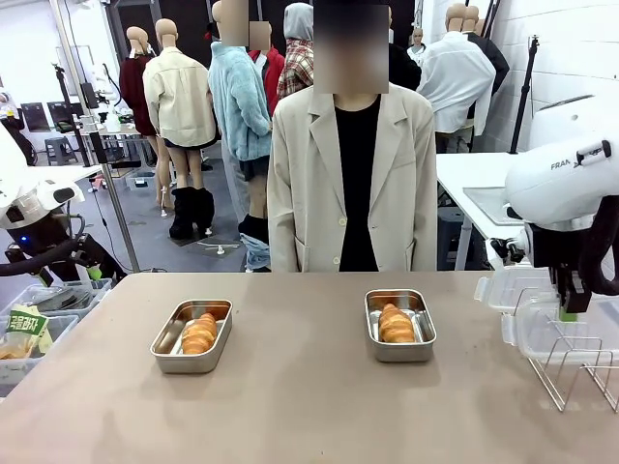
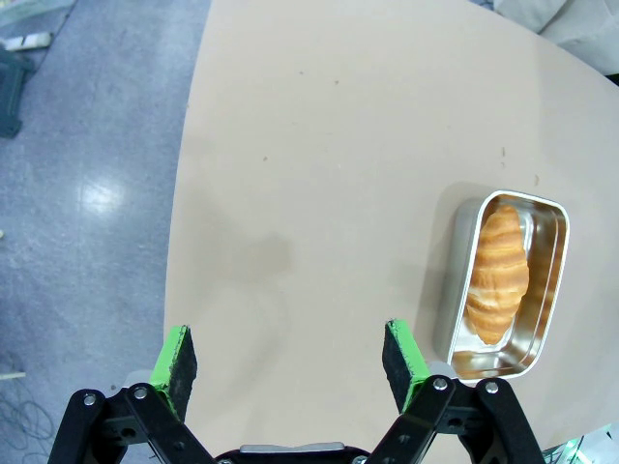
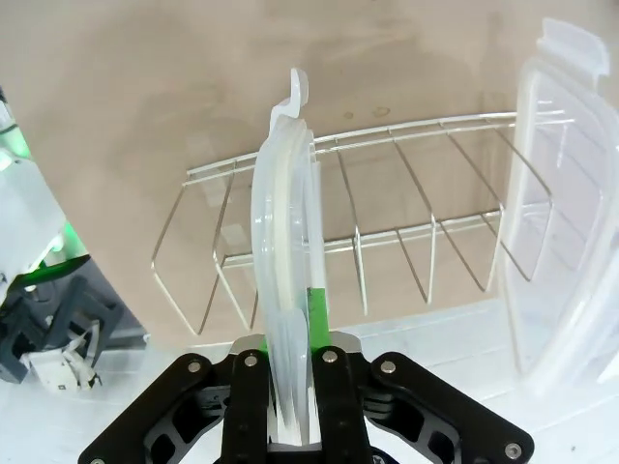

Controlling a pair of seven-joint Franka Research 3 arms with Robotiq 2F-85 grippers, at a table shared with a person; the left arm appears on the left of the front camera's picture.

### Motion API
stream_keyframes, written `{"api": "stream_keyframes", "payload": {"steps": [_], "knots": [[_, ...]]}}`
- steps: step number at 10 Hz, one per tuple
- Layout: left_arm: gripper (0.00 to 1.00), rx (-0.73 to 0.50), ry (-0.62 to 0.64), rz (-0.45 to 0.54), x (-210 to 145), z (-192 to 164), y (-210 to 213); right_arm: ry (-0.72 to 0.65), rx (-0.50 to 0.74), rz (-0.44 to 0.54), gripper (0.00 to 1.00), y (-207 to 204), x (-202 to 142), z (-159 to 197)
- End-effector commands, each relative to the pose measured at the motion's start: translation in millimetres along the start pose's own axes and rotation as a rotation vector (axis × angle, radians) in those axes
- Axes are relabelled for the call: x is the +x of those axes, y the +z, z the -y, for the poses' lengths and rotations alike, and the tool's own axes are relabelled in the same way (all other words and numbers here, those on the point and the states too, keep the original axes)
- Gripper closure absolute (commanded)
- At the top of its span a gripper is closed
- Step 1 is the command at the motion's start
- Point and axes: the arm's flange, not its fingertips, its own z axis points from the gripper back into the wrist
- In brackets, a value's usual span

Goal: Place the bread in airtight containers.
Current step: Pick up one Airtight Container lid and hand it to the human, then release when the human grabs the Airtight Container lid.

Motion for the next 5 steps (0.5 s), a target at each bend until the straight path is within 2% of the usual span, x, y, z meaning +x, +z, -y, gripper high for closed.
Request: {"api": "stream_keyframes", "payload": {"steps": [1,5], "knots": [[0.00,0.008,-0.007,0.000,-1,-2,2,-0.046,0.052,0.028,1.00,28,-8,-8],[0.00,0.008,-0.007,0.000,-1,-2,2,-0.149,0.056,0.172,1.00,104,-22,-19]]}}
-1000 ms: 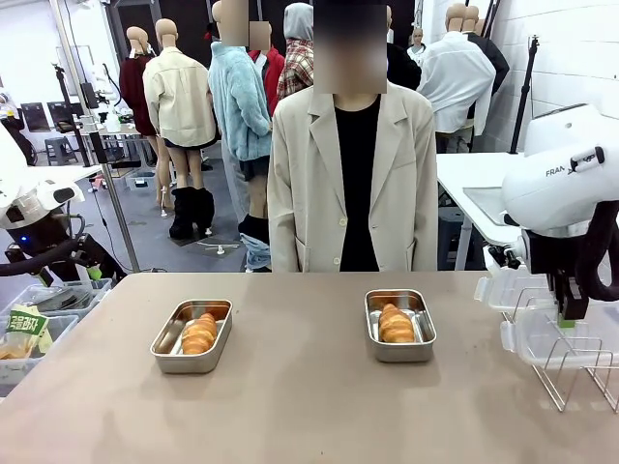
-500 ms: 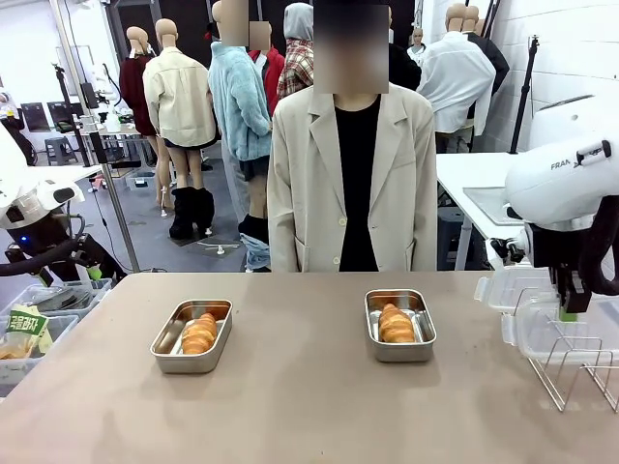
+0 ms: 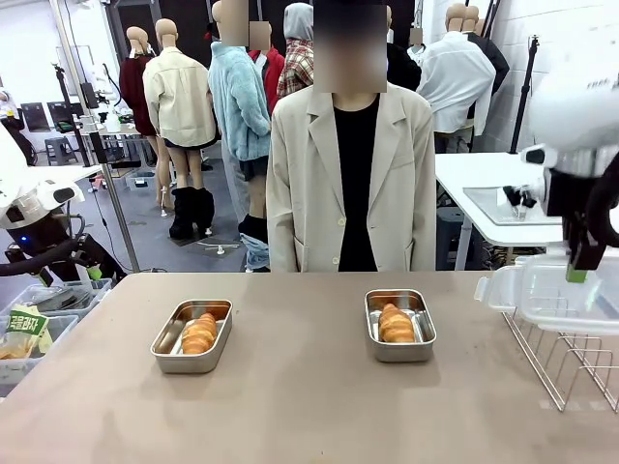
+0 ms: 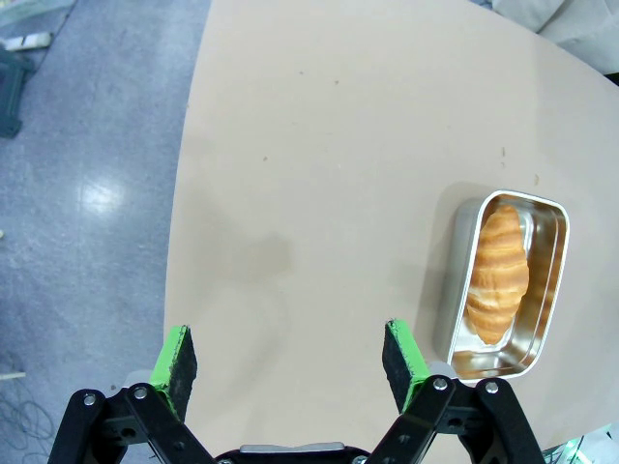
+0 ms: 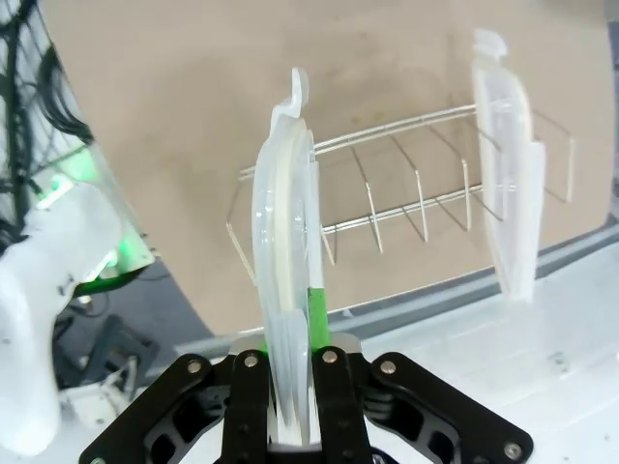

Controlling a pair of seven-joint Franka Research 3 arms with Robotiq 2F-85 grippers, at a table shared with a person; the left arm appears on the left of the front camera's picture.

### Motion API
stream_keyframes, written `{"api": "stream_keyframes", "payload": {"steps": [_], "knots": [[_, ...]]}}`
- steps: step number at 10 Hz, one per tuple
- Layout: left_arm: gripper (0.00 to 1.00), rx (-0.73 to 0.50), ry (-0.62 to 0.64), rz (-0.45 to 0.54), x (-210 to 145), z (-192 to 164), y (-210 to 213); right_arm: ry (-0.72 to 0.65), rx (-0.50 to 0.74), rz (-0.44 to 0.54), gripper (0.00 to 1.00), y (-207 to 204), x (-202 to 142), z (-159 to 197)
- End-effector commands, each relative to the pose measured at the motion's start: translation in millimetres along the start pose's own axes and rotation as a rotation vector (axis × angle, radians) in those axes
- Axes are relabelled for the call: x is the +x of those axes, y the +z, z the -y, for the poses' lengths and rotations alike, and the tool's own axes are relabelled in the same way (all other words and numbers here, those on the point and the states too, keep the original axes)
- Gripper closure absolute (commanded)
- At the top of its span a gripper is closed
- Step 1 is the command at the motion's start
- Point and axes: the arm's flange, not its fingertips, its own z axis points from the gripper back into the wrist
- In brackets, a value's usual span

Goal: Place the bread in airtight containers.
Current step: Release when the human grabs the Airtight Container lid.

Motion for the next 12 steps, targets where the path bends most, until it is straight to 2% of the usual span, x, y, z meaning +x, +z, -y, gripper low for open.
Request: {"api": "stream_keyframes", "payload": {"steps": [1,4,5,6,7,8,9,11,12], "knots": [[0.00,0.008,-0.007,0.000,-1,-2,2,-0.078,0.023,0.073,1.00,27,6,-4],[0.00,0.008,-0.007,0.000,-1,-2,2,-0.244,-0.009,0.236,1.00,83,34,-14],[0.00,0.008,-0.007,0.000,-1,-2,2,-0.223,-0.036,0.312,1.00,102,49,-19],[0.00,0.008,-0.007,0.000,-1,-2,2,-0.280,-0.131,0.431,1.00,120,74,-25],[0.00,0.008,-0.007,0.000,-1,-2,2,-0.277,-0.150,0.510,1.00,133,99,-26],[0.00,0.008,-0.007,0.000,-1,-2,2,-0.441,-0.191,0.636,1.00,140,126,-19],[0.00,0.008,-0.007,0.000,-1,-2,2,-0.577,-0.229,0.714,1.00,142,153,-9],[0.00,0.008,-0.007,0.000,-1,-2,2,-0.720,-0.330,0.664,1.00,138,196,7],[0.00,0.008,-0.007,0.000,-1,-2,2,-0.748,-0.297,0.569,1.00,133,204,14]]}}
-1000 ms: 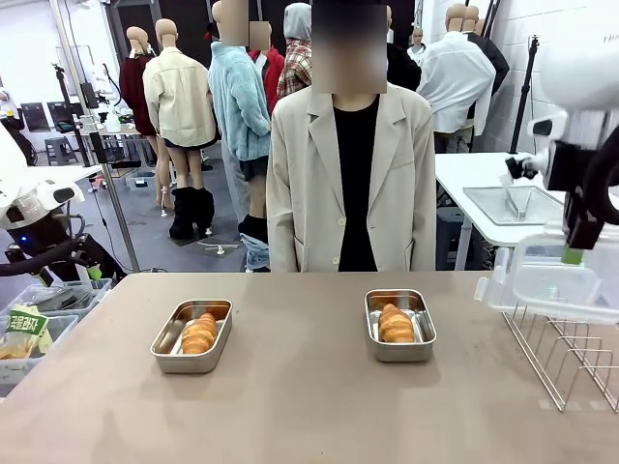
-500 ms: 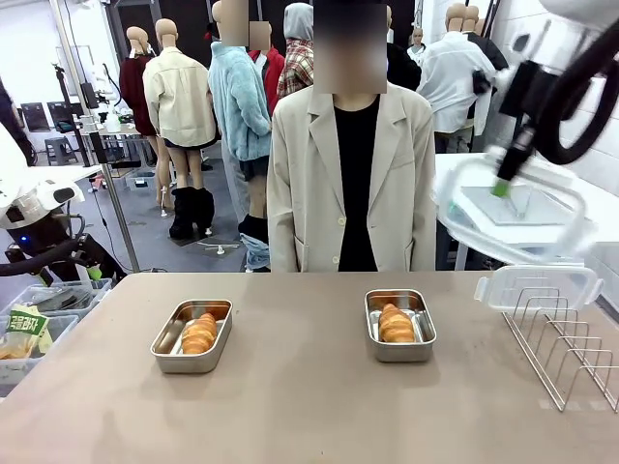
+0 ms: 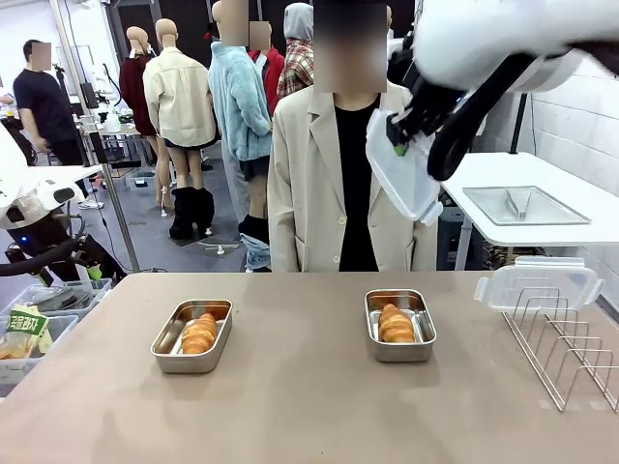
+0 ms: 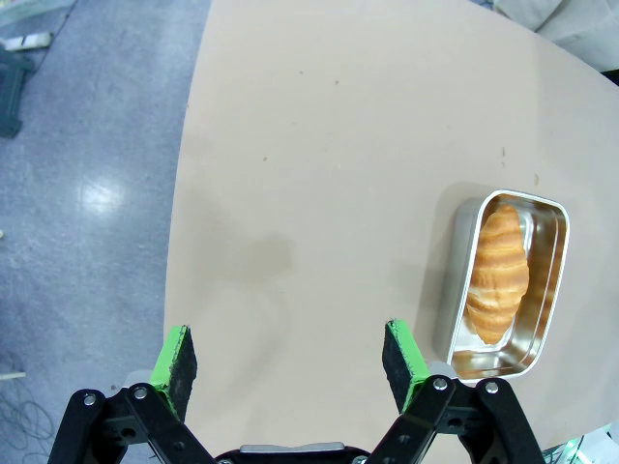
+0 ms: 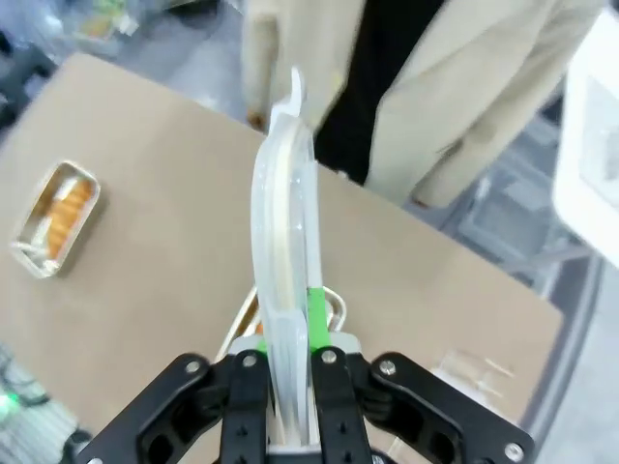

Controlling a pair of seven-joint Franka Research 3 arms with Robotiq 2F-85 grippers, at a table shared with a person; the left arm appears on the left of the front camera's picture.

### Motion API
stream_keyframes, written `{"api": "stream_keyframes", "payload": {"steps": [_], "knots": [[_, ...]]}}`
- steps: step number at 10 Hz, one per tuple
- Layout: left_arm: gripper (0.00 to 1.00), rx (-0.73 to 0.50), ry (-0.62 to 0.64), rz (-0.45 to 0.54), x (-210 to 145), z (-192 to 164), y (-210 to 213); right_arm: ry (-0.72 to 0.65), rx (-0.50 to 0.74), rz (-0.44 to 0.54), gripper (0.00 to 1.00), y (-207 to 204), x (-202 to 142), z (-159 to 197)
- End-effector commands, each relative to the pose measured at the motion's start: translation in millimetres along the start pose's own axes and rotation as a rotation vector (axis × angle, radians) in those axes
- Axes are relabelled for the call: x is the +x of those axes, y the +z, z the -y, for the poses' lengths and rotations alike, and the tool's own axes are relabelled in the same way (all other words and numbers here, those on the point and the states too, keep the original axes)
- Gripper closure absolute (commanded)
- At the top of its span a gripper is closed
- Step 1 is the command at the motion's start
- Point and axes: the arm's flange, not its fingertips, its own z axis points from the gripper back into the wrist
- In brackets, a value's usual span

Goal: Place the bread in airtight containers.
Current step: Release when the human grabs the Airtight Container lid.

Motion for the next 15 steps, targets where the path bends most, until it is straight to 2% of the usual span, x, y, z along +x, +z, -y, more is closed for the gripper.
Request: {"api": "stream_keyframes", "payload": {"steps": [1,3,4,5,6,7,9,15], "knots": [[0.00,0.008,-0.007,0.000,-1,-2,2,0.027,0.062,0.035,1.00,24,-4,3],[0.00,0.008,-0.007,0.000,-1,-2,2,0.027,0.062,0.035,1.00,24,-4,3],[0.00,0.008,-0.007,0.000,-1,-2,2,0.002,0.007,0.004,1.00,2,2,0],[0.00,0.008,-0.007,0.000,-1,-2,2,0.072,-0.057,-0.030,1.00,-3,-7,5],[0.00,0.008,-0.007,0.000,-1,-2,2,0.123,-0.077,-0.069,1.00,-16,1,11],[0.00,0.008,-0.007,0.000,-1,-2,2,0.173,-0.091,-0.067,1.00,-29,12,17],[0.00,0.008,-0.007,0.000,-1,-2,2,0.175,-0.100,-0.050,1.00,-39,19,21],[0.00,0.008,-0.007,0.000,-1,-2,2,0.221,-0.131,-0.083,1.00,-53,20,24]]}}
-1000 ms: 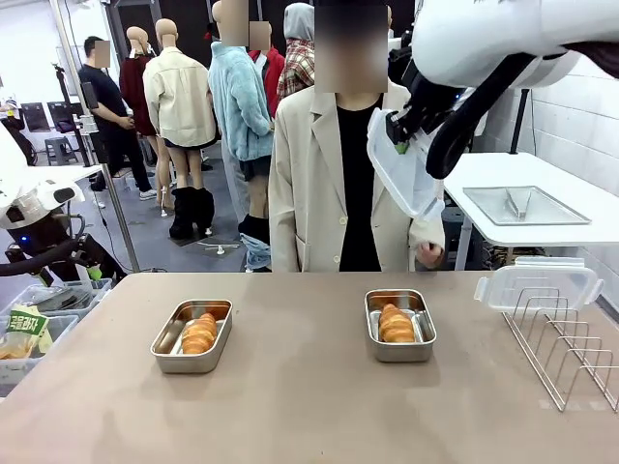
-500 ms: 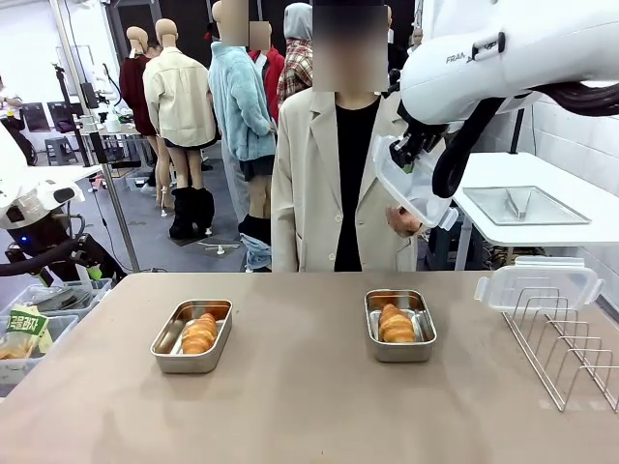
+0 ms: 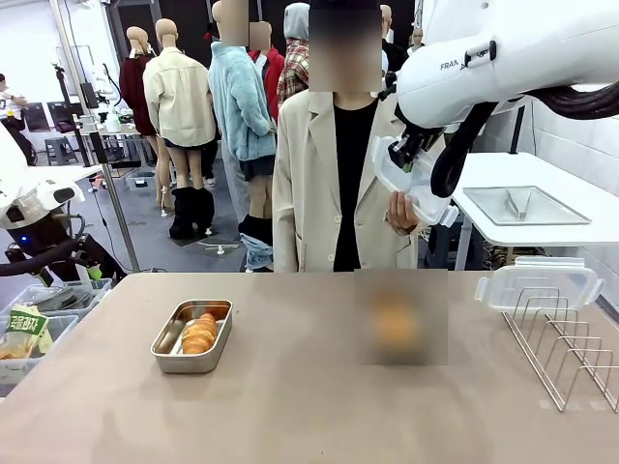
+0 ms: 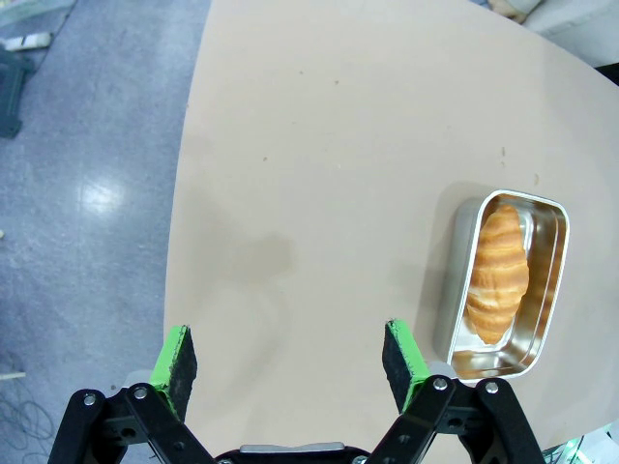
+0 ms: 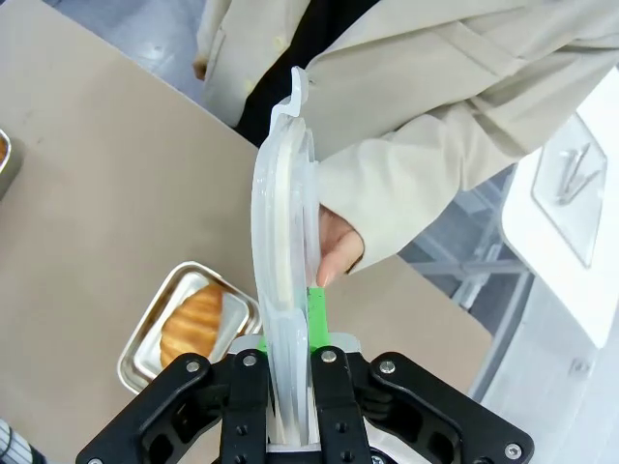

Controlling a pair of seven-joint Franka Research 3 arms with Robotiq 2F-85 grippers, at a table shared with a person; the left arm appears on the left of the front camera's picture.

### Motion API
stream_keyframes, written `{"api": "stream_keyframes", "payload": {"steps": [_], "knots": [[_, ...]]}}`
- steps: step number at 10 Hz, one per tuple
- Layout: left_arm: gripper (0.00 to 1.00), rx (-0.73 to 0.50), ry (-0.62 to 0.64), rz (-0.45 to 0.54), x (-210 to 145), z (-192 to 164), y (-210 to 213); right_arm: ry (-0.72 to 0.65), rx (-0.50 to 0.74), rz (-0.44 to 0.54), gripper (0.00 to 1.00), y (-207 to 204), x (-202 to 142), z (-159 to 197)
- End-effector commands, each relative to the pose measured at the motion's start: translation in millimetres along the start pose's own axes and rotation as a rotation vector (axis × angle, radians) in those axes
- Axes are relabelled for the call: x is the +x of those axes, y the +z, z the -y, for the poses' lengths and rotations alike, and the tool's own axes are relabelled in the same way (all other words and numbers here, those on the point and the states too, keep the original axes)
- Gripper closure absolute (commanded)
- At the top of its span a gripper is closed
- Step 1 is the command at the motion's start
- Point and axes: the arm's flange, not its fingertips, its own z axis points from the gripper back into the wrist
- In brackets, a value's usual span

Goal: Place the bread in airtight containers.
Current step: Release when the human grabs the Airtight Container lid, then pick up one Airtight Container lid and hand it to the human.

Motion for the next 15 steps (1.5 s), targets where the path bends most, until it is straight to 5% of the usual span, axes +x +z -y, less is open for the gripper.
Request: {"api": "stream_keyframes", "payload": {"steps": [1,9,11,14,15], "knots": [[0.00,0.008,-0.007,0.000,-1,-2,2,0.008,-0.020,0.004,1.00,0,3,4],[0.00,0.008,-0.007,0.000,-1,-2,2,0.023,-0.001,-0.026,0.96,13,4,9],[0.00,0.008,-0.007,0.000,-1,-2,2,0.097,0.082,-0.072,0.58,40,-8,26],[0.00,0.008,-0.007,0.000,-1,-2,2,0.288,0.190,-0.335,0.01,77,-28,71],[0.00,0.008,-0.007,0.000,-1,-2,2,0.349,0.220,-0.367,0.00,76,-34,93]]}}
